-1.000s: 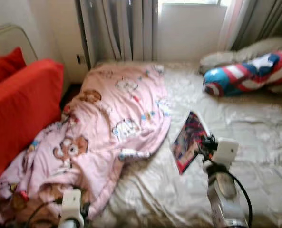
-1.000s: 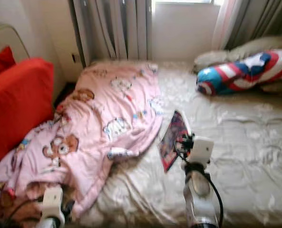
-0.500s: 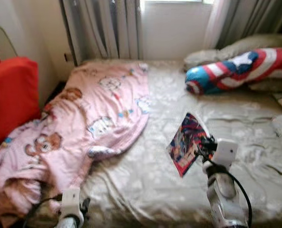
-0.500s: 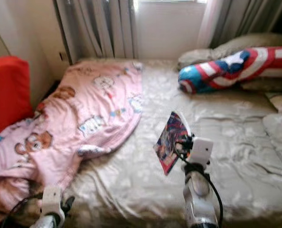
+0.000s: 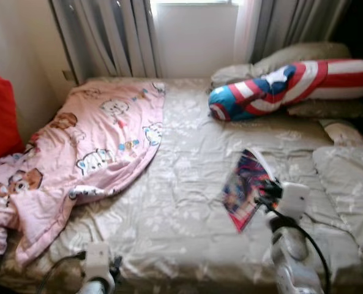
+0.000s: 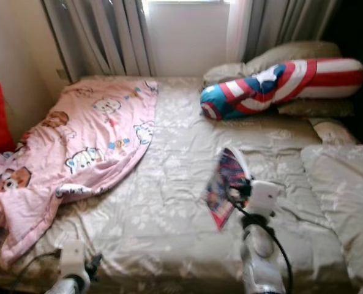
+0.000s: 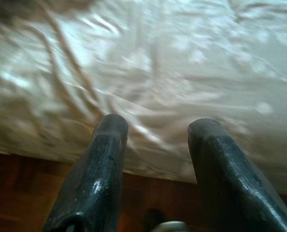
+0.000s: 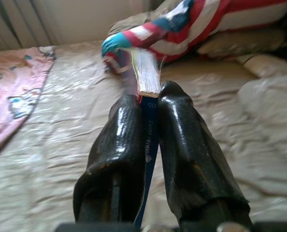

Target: Clean up the room

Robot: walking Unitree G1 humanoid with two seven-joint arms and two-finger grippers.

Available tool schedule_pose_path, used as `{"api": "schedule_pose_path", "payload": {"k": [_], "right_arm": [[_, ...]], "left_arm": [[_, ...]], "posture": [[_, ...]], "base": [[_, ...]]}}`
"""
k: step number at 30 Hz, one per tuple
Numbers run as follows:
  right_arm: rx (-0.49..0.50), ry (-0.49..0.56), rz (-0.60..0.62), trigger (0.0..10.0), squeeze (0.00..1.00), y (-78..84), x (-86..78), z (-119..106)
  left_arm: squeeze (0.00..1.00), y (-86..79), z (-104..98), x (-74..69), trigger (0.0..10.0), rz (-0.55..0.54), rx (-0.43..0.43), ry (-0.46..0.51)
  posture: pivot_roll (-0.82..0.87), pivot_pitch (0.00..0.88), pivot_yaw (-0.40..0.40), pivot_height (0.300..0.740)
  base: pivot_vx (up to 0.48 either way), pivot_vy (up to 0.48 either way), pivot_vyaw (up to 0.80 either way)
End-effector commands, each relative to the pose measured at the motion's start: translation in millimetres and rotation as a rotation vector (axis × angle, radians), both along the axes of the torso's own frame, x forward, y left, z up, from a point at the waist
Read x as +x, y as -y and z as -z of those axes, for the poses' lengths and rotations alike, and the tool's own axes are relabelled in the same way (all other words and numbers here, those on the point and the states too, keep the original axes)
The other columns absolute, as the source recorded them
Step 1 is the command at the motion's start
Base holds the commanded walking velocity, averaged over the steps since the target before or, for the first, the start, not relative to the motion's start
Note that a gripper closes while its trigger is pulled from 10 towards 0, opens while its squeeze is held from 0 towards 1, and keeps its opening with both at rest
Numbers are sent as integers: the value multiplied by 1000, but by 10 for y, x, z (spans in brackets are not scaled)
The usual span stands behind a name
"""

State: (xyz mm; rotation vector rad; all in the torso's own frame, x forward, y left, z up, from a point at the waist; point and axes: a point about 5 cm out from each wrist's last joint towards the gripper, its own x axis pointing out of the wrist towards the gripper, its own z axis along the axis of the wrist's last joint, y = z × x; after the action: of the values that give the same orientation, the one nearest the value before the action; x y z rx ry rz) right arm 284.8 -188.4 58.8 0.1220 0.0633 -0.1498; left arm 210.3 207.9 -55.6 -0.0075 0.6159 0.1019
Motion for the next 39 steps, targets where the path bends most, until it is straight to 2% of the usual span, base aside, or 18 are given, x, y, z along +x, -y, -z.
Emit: {"api": "schedule_pose_path", "payload": {"k": [1,7,30,39], "right_arm": [[7,55,-16,10000,0,-51,51,-118],[6,54,-17,10000,0,-52,53,-118],[11,42,-14,10000,0,-47,49,-94],[3,38,-18,10000,0,-54,58,-84]], "left_arm": [[0,-63,4,-27,10000,1,22,-8],[0,-62,5,-28,10000,1,20,-9],[0,-39,38,-77,10000,8,-3,-21],[0,-42,56,-110,10000,10,-1,-31]], "posture": [[-36,13,-13,740],[-36,13,-13,740],[-39,0,-14,740],[-39,0,-14,740]], "base": [[0,-424,0],[0,-376,0],[0,0,0],[0,0,-393]]}}
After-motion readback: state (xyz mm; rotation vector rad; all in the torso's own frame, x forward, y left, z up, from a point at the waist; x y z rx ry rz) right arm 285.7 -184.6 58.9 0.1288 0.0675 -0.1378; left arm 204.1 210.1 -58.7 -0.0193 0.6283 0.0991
